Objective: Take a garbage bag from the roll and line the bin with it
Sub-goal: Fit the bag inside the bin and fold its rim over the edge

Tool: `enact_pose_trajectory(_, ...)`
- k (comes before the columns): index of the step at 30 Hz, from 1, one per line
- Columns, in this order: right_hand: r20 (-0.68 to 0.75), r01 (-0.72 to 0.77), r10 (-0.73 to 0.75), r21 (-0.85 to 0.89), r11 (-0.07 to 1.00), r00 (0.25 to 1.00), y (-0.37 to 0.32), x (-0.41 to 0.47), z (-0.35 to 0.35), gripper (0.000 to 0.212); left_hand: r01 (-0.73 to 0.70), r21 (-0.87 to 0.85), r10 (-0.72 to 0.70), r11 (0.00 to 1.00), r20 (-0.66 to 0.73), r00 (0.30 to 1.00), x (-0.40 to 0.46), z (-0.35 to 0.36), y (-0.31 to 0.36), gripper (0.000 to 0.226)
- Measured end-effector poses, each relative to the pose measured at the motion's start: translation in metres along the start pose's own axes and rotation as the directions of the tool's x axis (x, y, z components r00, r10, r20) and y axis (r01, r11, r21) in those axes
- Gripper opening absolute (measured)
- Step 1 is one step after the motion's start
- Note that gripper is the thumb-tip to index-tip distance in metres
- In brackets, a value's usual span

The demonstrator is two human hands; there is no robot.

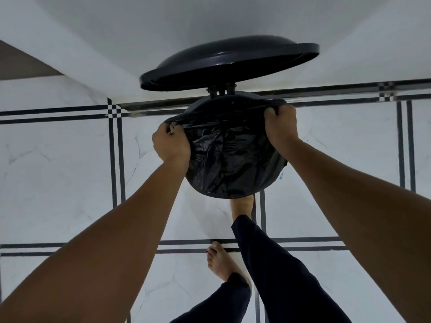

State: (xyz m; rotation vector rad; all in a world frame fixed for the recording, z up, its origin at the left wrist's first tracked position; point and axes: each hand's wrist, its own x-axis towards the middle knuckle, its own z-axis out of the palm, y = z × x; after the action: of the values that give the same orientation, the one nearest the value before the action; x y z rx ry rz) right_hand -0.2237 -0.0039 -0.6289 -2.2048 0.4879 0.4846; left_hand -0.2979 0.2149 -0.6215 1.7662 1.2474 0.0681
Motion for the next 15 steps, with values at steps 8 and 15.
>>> enact_pose_trajectory(8, -0.025, -0.231, 0.23, -0.111, 0.967, 0.973, -0.025, 0.042, -0.004, 0.051, -0.019, 0.048, 0.016, 0.999, 0.046, 0.999, 0.031, 0.018, 0.011, 0.024)
enact_pose_trajectory(15, 0.156, -0.274, 0.257, 0.095, 0.957, 0.954, -0.034, 0.056, 0.004, 0.041, 0.007, 0.066, -0.015, 0.998, 0.117, 0.993, 0.046, 0.024, 0.011, 0.035)
